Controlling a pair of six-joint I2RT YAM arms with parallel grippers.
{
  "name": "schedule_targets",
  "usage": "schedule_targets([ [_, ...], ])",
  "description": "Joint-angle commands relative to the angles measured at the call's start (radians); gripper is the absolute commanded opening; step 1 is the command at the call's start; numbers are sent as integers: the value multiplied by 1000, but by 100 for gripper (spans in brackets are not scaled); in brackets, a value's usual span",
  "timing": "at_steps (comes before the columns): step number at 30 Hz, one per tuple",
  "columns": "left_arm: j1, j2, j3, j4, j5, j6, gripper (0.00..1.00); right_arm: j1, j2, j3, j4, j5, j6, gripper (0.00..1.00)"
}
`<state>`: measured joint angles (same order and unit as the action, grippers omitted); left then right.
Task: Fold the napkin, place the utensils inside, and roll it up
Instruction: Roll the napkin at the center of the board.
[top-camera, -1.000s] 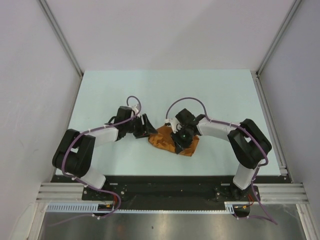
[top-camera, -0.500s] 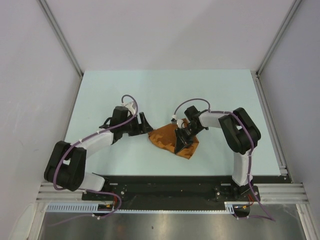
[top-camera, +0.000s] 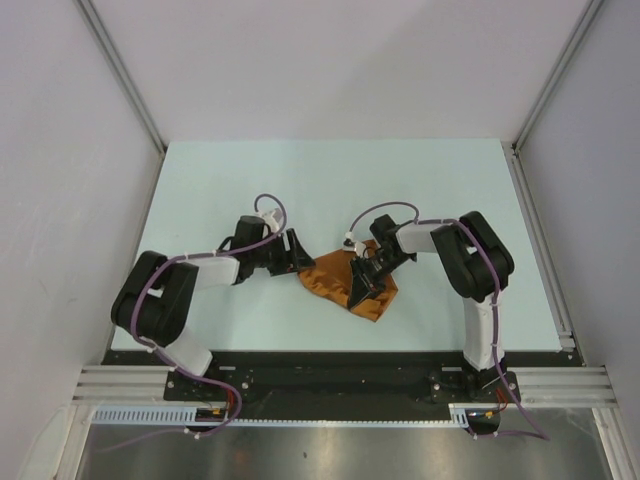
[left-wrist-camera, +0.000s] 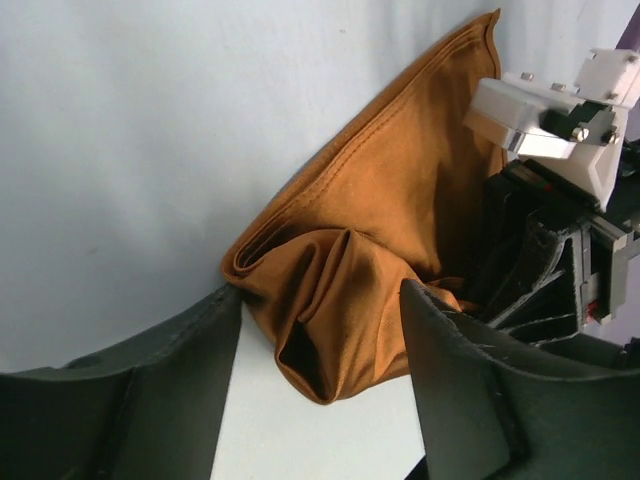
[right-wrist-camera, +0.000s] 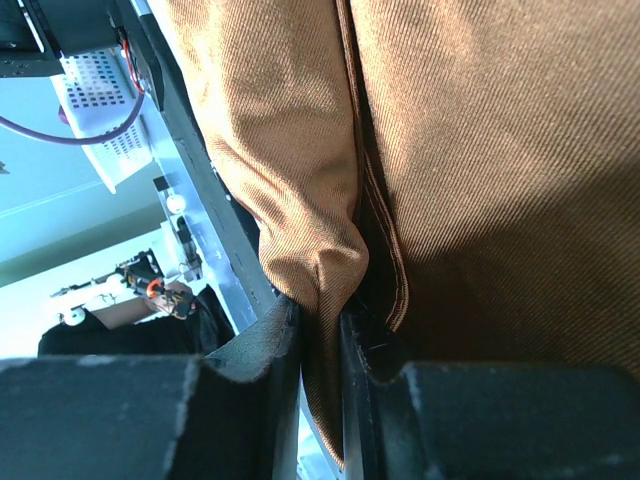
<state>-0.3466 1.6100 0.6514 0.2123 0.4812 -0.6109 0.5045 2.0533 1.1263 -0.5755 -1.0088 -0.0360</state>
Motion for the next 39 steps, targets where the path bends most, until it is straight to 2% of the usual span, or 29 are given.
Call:
schedule_targets([
  [1, -9, 57, 14, 59, 68, -24, 61, 25, 64, -13, -47, 153, -25, 13],
  [3, -11, 77, 5, 79, 88, -35, 50, 25, 65, -5, -53, 162, -25, 14],
  [4, -11, 85, 1, 100, 94, -49, 38, 25, 62, 1, -55, 170, -25, 15],
  [6, -11, 97, -7, 117, 114, -59, 22, 23, 47, 6, -52, 180, -19, 23],
  [7, -11, 97, -9, 118, 112, -62, 8, 23, 24, 9, -55, 188, -13, 27],
  [8, -11, 97, -10, 114, 112, -62, 2, 25, 12, 18, -58, 194, -7, 40],
  [9, -9, 97, -7, 99, 108, -61, 0, 25, -4, 21, -61, 203, -1, 45],
  [14, -11, 106, 31, 19, 88, -27, 0, 25, -155, 53, -75, 315, 31, 67],
  [20, -9, 120, 79, -68, 60, 7, 0, 57, -370, 26, 8, 576, 102, 76],
  [23, -9, 128, 90, -80, 62, 8, 0, 166, -488, -48, 104, 777, 91, 76],
  [24, -9, 133, 94, -88, 63, 8, 0, 243, -534, -69, 126, 880, 85, 76],
  [30, -9, 137, 113, -113, 62, 11, 0, 477, -585, -177, 229, 1208, 84, 75],
  [31, -9, 137, 116, -116, 60, 16, 0, 527, -584, -186, 238, 1234, 79, 74],
  [34, -9, 139, 122, -122, 60, 17, 0, 569, -553, -207, 264, 1283, 65, 67],
  [39, -9, 140, 126, -129, 65, 17, 0, 585, -499, -220, 295, 1305, 39, 62],
])
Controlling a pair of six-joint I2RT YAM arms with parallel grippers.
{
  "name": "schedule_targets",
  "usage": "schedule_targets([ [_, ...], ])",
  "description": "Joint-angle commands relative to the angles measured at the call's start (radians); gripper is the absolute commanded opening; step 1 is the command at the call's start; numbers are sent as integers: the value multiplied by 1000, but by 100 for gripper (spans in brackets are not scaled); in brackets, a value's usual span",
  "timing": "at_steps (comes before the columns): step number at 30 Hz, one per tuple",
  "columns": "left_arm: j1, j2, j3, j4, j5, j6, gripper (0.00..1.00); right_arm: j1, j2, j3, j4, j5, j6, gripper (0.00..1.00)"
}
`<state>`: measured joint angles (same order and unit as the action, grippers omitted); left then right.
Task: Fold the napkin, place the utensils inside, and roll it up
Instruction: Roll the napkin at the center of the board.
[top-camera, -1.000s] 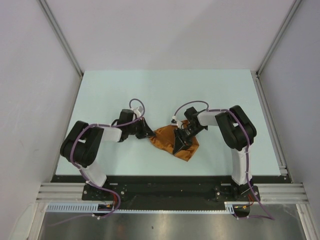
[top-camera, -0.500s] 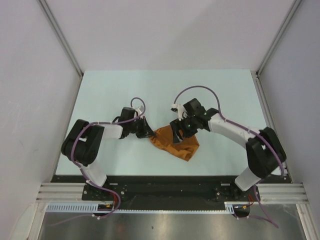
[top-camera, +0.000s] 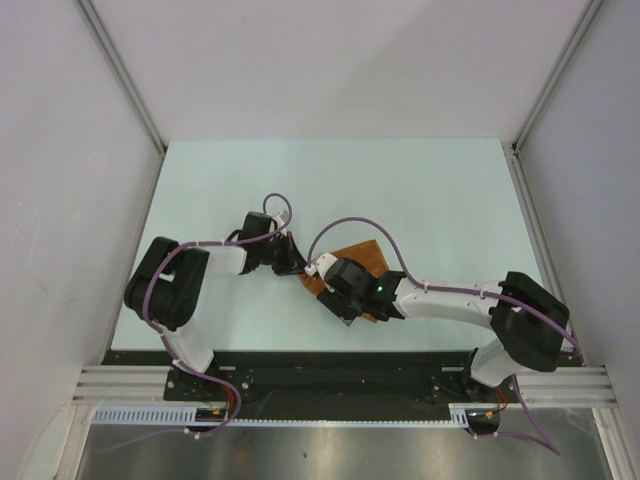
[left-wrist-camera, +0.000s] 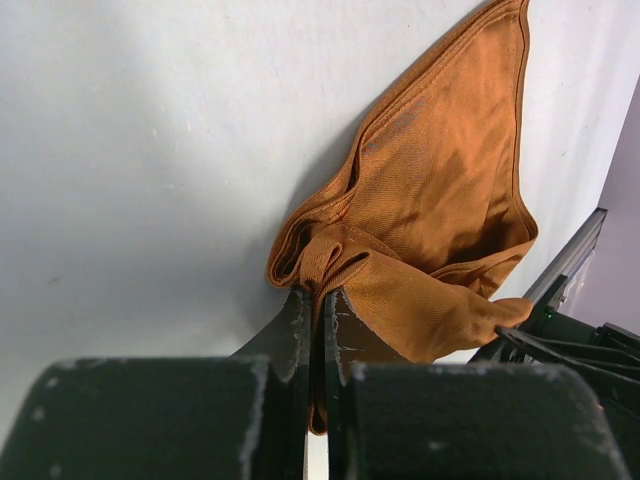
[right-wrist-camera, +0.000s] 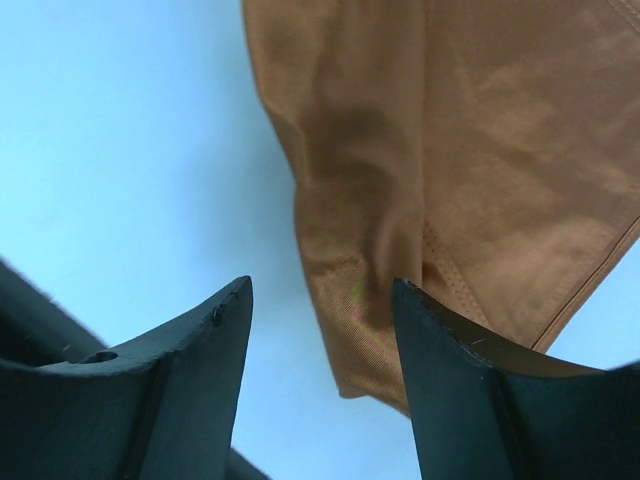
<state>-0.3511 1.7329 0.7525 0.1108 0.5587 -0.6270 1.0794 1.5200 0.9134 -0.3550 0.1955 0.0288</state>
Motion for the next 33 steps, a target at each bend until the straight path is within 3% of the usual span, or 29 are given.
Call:
schedule_targets([
  [1, -5, 16, 27, -30, -14, 35, 0, 8, 49, -10, 85, 99, -26, 61],
  [10, -5, 10, 39, -43, -16, 38, 0, -65, 80, -41, 139, 6, -64, 55],
  [20, -5, 4, 50, 4, 17, 17, 0, -128, 144, -13, 100, -220, -47, 37],
  [26, -5, 1, 85, -5, 15, 12, 3, -121, 212, 15, 48, -202, 14, 36],
  [27, -3, -4, 85, -5, 15, 12, 6, -122, 221, 18, 33, -203, 23, 32],
  [28, 0, -16, 90, -8, 3, 12, 18, -128, 229, 18, 27, -227, 28, 30],
  [30, 9, -35, 93, -10, -11, 10, 30, -142, 229, 19, 16, -272, 39, 24],
  [31, 23, -47, 94, -11, -26, 6, 47, -168, 223, 15, 19, -336, 42, 23],
  [33, 38, -91, 93, -14, -49, 9, 63, -202, 220, 7, 25, -418, 48, 21],
])
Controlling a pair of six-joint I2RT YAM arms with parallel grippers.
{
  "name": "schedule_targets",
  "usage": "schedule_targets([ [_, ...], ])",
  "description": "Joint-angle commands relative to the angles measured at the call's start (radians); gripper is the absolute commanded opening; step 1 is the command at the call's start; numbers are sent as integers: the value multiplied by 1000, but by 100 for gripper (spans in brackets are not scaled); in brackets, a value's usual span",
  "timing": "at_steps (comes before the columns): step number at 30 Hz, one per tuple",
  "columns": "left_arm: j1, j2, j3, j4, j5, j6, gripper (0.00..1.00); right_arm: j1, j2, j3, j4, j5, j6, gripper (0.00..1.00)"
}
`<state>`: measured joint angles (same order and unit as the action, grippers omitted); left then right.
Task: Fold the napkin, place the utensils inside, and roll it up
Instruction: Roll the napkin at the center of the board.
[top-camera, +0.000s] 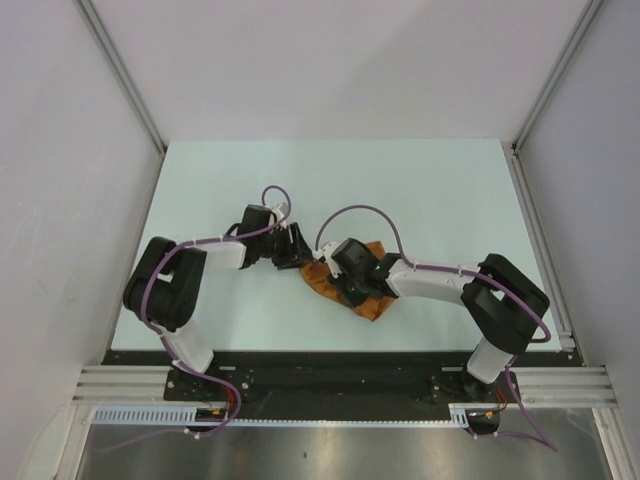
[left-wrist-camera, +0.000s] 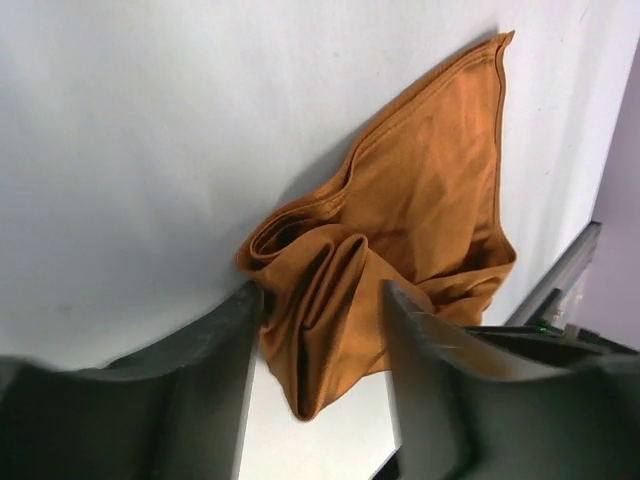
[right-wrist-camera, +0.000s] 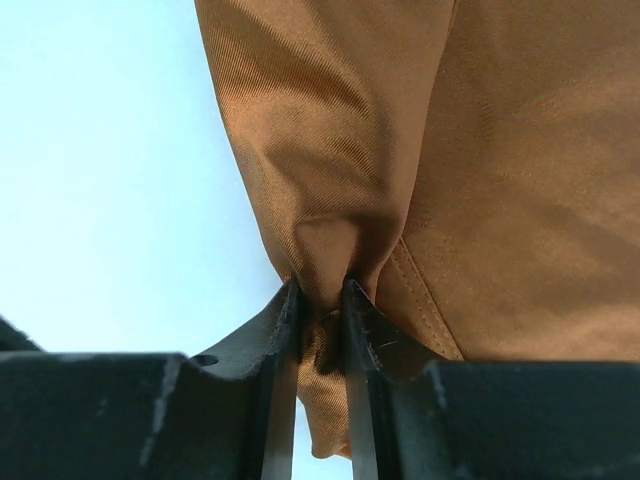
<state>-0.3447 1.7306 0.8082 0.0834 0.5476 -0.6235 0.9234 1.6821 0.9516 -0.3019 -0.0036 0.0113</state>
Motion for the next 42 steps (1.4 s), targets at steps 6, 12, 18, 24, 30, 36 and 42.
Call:
schedule_targets([
  [6, 58, -183, 28, -46, -152, 62, 77, -193, 76, -62, 53, -591, 111, 20],
  [12, 44, -221, -35, 24, -106, 99, 78, -302, 184, -59, 125, -884, 151, 19],
  [18, 10, -146, -40, 30, -89, 105, 78, -351, 264, -36, 127, -990, 162, 18],
  [24, 0, -52, -34, 91, -31, 73, 79, -383, 318, -34, 158, -1070, 179, 18],
  [30, -20, 32, -9, 66, 0, 59, 79, -416, 356, -30, 181, -1115, 188, 17],
  [36, -54, 52, -43, 43, 43, 42, 63, -446, 373, -24, 173, -1141, 177, 17],
  [42, -82, 60, -82, 64, 87, 30, 34, -459, 383, -10, 149, -1136, 154, 17],
])
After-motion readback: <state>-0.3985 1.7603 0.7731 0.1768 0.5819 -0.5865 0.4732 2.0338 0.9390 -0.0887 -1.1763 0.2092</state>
